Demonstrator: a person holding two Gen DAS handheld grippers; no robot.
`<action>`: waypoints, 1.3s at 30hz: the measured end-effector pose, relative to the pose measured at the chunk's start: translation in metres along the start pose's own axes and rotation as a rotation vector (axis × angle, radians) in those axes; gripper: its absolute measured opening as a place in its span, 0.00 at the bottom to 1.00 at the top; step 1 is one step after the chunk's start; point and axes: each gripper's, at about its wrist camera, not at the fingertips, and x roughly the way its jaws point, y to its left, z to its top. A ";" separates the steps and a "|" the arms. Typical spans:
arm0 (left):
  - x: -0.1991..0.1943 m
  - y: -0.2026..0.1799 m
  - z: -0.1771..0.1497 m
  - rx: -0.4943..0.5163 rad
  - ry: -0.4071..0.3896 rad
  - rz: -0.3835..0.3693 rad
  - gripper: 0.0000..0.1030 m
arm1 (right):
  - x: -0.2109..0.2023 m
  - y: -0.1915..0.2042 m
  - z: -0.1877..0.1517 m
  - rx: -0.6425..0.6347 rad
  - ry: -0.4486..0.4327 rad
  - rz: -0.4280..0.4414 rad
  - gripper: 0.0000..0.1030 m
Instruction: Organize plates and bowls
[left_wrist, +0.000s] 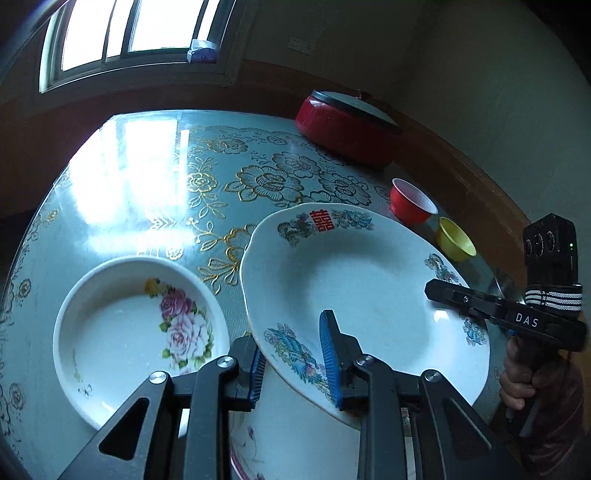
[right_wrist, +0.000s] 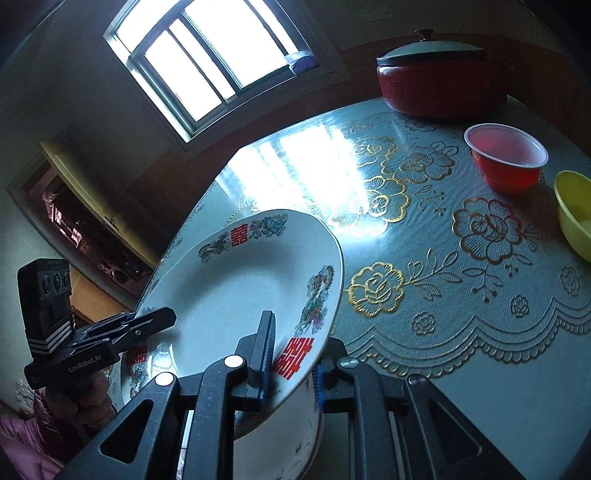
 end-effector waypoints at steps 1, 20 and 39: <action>-0.004 0.001 -0.006 -0.004 0.001 0.002 0.27 | 0.000 0.003 -0.005 -0.005 0.007 0.004 0.16; -0.034 0.005 -0.068 -0.058 0.062 0.032 0.28 | 0.014 0.024 -0.062 -0.043 0.111 -0.013 0.18; -0.033 0.002 -0.071 -0.061 0.075 0.057 0.28 | 0.020 0.024 -0.065 -0.086 0.142 -0.066 0.22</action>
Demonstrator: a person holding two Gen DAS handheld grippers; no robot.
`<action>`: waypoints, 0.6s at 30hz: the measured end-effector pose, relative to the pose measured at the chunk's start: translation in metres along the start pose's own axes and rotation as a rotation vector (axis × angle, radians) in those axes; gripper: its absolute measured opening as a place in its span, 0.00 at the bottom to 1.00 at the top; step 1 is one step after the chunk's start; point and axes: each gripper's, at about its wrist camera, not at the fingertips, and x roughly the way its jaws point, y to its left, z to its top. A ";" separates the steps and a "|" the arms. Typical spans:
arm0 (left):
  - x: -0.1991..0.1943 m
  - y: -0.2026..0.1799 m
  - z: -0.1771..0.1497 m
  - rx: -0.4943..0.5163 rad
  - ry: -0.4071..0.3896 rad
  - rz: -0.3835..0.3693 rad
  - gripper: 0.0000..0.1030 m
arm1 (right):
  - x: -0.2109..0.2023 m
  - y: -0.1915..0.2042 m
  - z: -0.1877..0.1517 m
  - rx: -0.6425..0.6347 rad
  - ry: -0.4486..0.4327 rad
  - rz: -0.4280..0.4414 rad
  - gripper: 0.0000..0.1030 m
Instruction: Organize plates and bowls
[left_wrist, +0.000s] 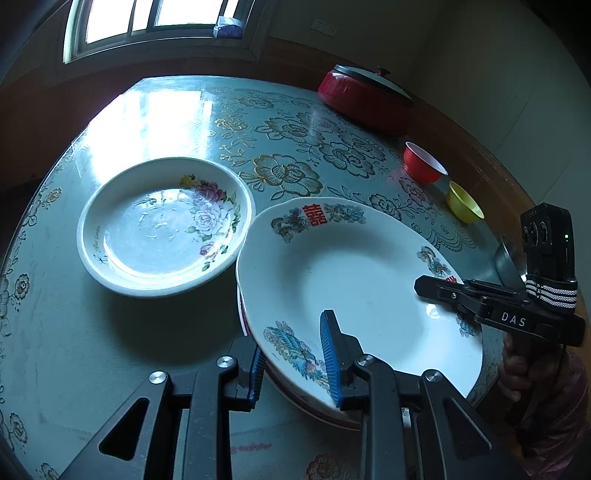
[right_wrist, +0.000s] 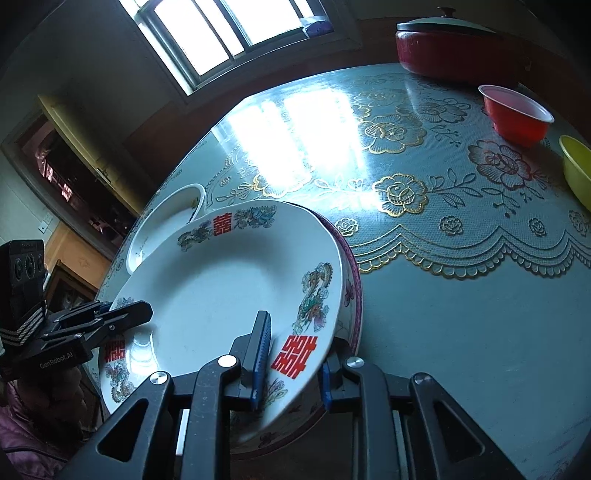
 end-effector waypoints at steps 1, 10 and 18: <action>0.000 0.000 0.000 0.000 0.000 0.003 0.28 | 0.000 0.000 0.000 -0.004 0.005 -0.002 0.22; -0.002 -0.002 -0.001 -0.009 0.012 0.007 0.28 | -0.006 -0.005 0.001 0.000 0.004 0.004 0.23; -0.004 -0.002 -0.002 -0.015 0.021 0.011 0.28 | -0.011 -0.007 -0.001 -0.022 -0.023 -0.027 0.22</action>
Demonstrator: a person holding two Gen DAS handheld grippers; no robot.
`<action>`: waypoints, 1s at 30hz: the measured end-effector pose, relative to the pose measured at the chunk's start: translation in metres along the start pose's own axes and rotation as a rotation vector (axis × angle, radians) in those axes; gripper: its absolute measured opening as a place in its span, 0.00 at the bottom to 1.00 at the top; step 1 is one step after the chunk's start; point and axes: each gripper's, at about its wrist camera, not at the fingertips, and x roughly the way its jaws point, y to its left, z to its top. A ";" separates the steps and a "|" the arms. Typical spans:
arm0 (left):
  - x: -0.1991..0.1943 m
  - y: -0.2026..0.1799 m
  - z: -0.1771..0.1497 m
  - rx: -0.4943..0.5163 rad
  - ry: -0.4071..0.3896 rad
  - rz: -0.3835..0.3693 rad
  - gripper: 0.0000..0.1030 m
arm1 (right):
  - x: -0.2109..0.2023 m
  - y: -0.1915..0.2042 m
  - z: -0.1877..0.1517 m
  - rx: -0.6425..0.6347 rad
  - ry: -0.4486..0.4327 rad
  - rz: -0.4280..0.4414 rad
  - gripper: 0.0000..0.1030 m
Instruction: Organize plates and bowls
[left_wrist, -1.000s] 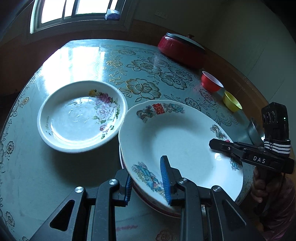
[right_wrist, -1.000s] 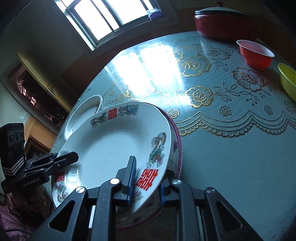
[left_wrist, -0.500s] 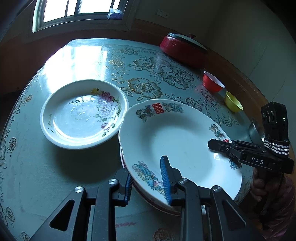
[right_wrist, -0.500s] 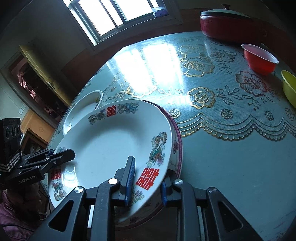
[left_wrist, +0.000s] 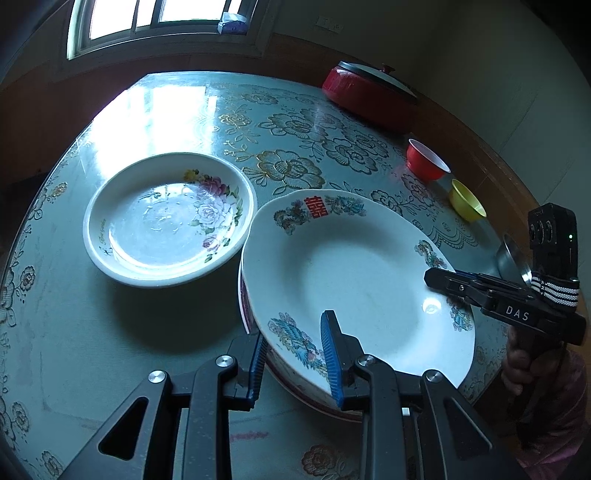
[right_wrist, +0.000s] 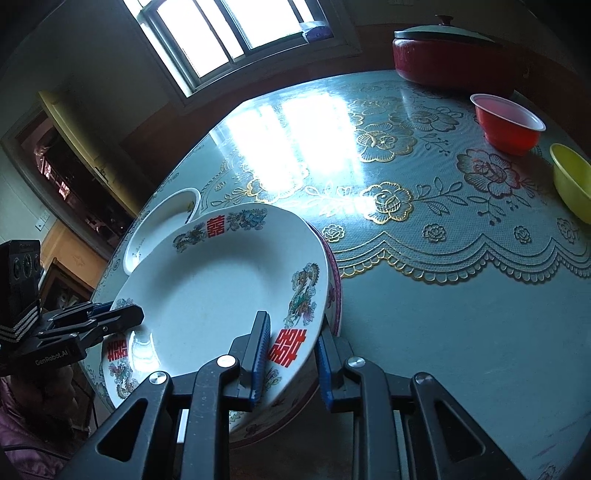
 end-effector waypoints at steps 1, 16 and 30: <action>-0.001 -0.001 0.000 0.003 -0.001 0.004 0.28 | 0.000 0.004 -0.001 -0.020 -0.001 -0.014 0.23; -0.004 0.005 -0.009 0.000 0.004 0.070 0.28 | 0.002 0.034 0.006 -0.267 0.078 -0.159 0.32; -0.002 0.005 -0.008 -0.012 0.010 0.068 0.28 | -0.005 0.035 0.010 -0.300 0.008 -0.224 0.26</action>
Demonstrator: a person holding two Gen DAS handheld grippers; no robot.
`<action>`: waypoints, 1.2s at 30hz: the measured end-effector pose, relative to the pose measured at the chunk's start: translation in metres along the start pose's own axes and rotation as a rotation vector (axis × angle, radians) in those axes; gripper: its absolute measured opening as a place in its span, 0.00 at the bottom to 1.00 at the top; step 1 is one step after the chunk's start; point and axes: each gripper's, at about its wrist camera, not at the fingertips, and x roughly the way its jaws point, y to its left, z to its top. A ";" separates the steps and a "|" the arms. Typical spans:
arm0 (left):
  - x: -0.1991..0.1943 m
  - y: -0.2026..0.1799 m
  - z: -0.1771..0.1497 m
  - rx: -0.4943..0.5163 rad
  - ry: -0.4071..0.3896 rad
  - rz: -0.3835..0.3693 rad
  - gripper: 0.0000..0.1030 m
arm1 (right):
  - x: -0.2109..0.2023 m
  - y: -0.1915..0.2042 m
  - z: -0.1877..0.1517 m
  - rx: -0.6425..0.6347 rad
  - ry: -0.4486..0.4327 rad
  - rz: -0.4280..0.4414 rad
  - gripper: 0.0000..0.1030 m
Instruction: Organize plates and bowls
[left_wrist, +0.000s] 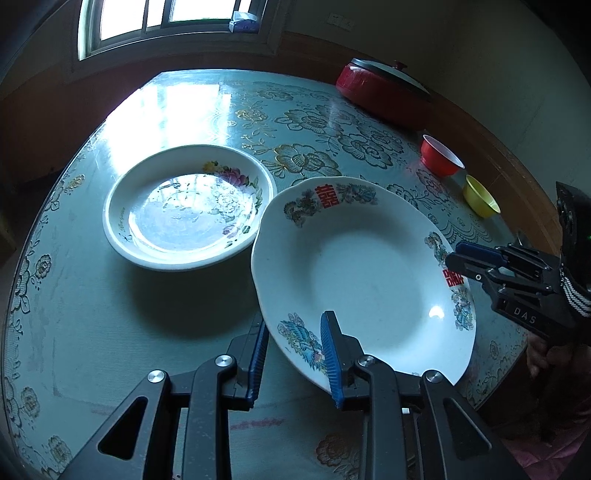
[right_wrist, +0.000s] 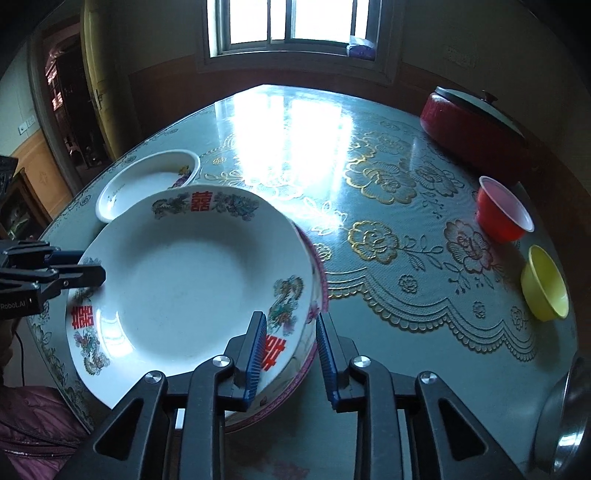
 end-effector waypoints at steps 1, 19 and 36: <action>0.001 0.000 0.001 -0.005 0.002 0.002 0.28 | -0.004 -0.004 0.002 0.027 -0.019 0.023 0.26; 0.010 -0.013 0.005 -0.023 -0.024 0.121 0.29 | 0.004 -0.022 -0.010 0.128 -0.034 0.119 0.26; 0.014 -0.026 0.021 -0.010 -0.074 0.175 0.27 | 0.006 -0.043 0.000 0.164 -0.066 0.172 0.09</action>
